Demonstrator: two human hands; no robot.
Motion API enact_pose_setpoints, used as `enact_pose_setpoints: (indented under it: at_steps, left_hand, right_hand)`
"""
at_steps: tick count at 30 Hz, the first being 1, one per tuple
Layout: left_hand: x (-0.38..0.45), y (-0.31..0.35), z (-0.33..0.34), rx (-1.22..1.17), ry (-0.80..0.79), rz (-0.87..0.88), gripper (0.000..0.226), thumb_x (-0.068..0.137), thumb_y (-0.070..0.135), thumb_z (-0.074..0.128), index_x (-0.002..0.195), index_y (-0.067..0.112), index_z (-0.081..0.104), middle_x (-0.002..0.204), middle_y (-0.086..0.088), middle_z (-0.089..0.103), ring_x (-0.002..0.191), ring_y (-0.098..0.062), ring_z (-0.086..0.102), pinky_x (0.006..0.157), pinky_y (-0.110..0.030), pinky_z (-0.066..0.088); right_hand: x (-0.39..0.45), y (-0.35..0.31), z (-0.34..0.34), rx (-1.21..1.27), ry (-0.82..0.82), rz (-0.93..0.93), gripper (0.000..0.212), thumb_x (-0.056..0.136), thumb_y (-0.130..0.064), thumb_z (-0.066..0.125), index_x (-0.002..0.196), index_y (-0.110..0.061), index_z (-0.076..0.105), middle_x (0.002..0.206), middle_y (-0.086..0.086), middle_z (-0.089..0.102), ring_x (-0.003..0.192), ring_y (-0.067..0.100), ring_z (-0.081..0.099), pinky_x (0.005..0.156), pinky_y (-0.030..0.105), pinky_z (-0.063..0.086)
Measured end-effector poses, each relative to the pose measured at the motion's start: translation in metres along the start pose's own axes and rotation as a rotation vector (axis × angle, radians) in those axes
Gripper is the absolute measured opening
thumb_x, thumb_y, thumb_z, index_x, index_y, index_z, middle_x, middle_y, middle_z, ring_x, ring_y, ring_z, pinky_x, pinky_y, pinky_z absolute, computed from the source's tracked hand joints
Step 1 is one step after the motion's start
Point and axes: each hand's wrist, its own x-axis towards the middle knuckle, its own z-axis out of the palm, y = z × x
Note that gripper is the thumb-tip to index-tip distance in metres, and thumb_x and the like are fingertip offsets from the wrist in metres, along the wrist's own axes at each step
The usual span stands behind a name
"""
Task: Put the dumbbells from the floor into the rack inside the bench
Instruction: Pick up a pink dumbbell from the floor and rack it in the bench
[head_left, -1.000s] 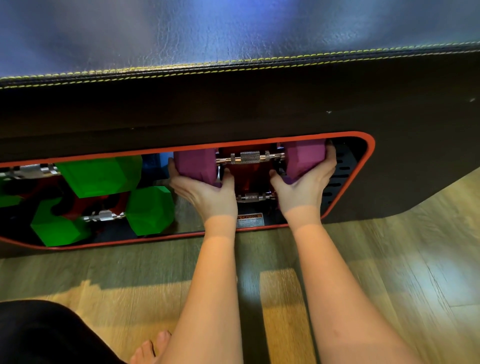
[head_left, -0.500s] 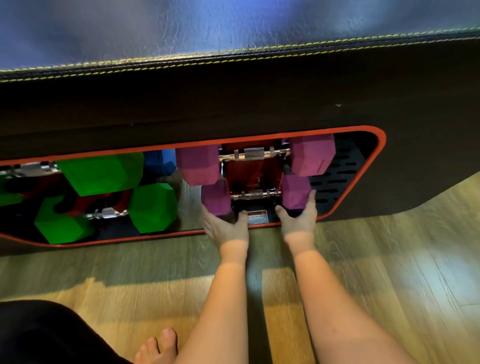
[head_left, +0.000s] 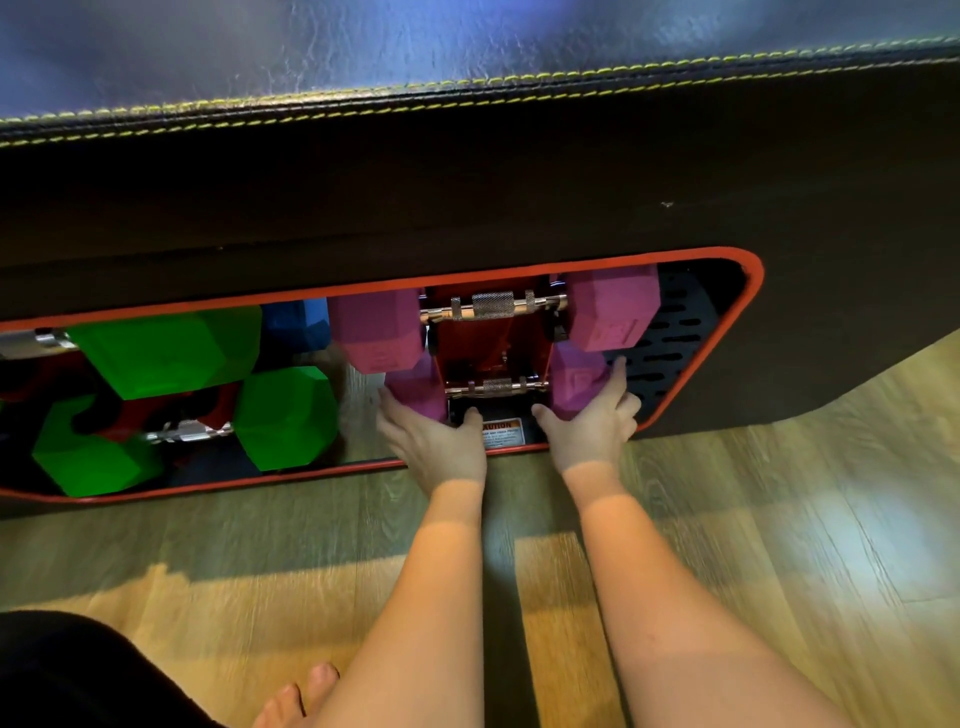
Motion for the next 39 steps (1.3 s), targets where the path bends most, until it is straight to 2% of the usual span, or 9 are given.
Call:
enact_pose_setpoints:
  at_steps: [5, 13, 21, 27, 30, 32, 34, 37, 39]
  left_hand:
    - [0.011, -0.015, -0.002, 0.152, -0.011, 0.041, 0.109, 0.070, 0.015, 0.083, 0.155, 0.013, 0.014, 0.154, -0.015, 0.026, 0.140, -0.038, 0.028, 0.112, -0.044, 0.029]
    - [0.016, -0.018, 0.001, -0.063, 0.001, -0.027, 0.090, 0.076, 0.014, 0.081, 0.147, 0.002, 0.026, 0.142, -0.019, 0.034, 0.131, -0.036, 0.038, 0.109, -0.035, 0.032]
    - [0.017, -0.017, 0.002, -0.064, 0.014, -0.050, 0.089, 0.076, 0.013, 0.080, 0.147, 0.005, 0.026, 0.141, -0.018, 0.033, 0.131, -0.036, 0.039, 0.109, -0.037, 0.034]
    - [0.013, -0.013, 0.001, -0.062, -0.020, -0.090, 0.104, 0.072, 0.017, 0.084, 0.152, 0.009, 0.018, 0.146, -0.017, 0.032, 0.136, -0.033, 0.034, 0.109, -0.038, 0.033]
    - [-0.001, -0.004, -0.008, -0.055, -0.059, -0.121, 0.108, 0.073, 0.018, 0.083, 0.154, 0.006, 0.012, 0.157, -0.017, 0.021, 0.145, -0.031, 0.022, 0.117, -0.033, 0.020]
    - [-0.012, 0.006, -0.023, 0.028, -0.098, -0.101, 0.101, 0.076, 0.017, 0.080, 0.151, -0.001, 0.016, 0.159, -0.022, 0.017, 0.148, -0.033, 0.015, 0.117, -0.026, 0.011]
    - [-0.021, 0.022, -0.049, 0.186, -0.199, -0.140, 0.089, 0.081, 0.023, 0.075, 0.149, -0.002, 0.023, 0.159, -0.023, 0.018, 0.148, -0.032, 0.015, 0.117, -0.026, 0.012]
    - [-0.037, 0.063, -0.100, 0.342, -0.423, -0.257, 0.063, 0.088, 0.031, 0.066, 0.140, 0.002, 0.044, 0.147, -0.022, 0.043, 0.138, -0.034, 0.038, 0.113, -0.037, 0.033]
    - [-0.053, 0.106, -0.141, 0.323, -0.558, -0.281, 0.049, 0.090, 0.029, 0.064, 0.132, 0.008, 0.053, 0.136, -0.014, 0.055, 0.126, -0.031, 0.052, 0.105, -0.033, 0.041]
  right_hand:
    - [0.000, -0.004, 0.007, -0.068, -0.046, -0.049, 0.101, 0.076, -0.013, 0.079, 0.152, -0.029, 0.015, 0.154, 0.018, 0.017, 0.128, 0.046, 0.032, 0.106, 0.050, 0.032]
    - [-0.004, -0.009, 0.008, -0.135, 0.008, -0.054, 0.089, 0.081, -0.008, 0.073, 0.151, -0.026, 0.021, 0.147, 0.017, 0.026, 0.118, 0.040, 0.036, 0.094, 0.044, 0.039]
    - [-0.003, -0.009, 0.012, -0.138, -0.003, -0.058, 0.087, 0.081, -0.004, 0.067, 0.150, -0.027, 0.020, 0.148, 0.016, 0.024, 0.113, 0.040, 0.036, 0.089, 0.043, 0.041]
    - [-0.006, -0.014, 0.013, -0.105, -0.052, -0.019, 0.093, 0.081, -0.014, 0.071, 0.153, -0.027, 0.013, 0.159, 0.017, 0.008, 0.124, 0.043, 0.031, 0.101, 0.047, 0.036]
    - [-0.018, -0.026, -0.001, -0.167, -0.101, -0.029, 0.095, 0.080, -0.024, 0.074, 0.154, -0.020, 0.015, 0.162, 0.015, 0.005, 0.129, 0.042, 0.028, 0.108, 0.044, 0.030]
    - [-0.032, -0.038, -0.021, -0.226, -0.164, -0.033, 0.089, 0.080, -0.027, 0.073, 0.152, -0.018, 0.022, 0.162, 0.013, 0.008, 0.130, 0.040, 0.029, 0.109, 0.040, 0.027]
    - [-0.049, -0.055, -0.046, -0.258, -0.253, -0.024, 0.081, 0.081, -0.029, 0.073, 0.148, -0.016, 0.031, 0.161, 0.012, 0.014, 0.132, 0.040, 0.030, 0.110, 0.039, 0.027]
    - [-0.081, -0.092, -0.094, -0.220, -0.385, -0.012, 0.070, 0.083, -0.030, 0.071, 0.143, -0.011, 0.040, 0.153, 0.016, 0.029, 0.138, 0.038, 0.030, 0.113, 0.038, 0.026]
    - [-0.102, -0.126, -0.134, -0.215, -0.433, -0.020, 0.066, 0.085, -0.029, 0.070, 0.141, -0.008, 0.043, 0.144, 0.017, 0.038, 0.135, 0.037, 0.034, 0.112, 0.038, 0.026]
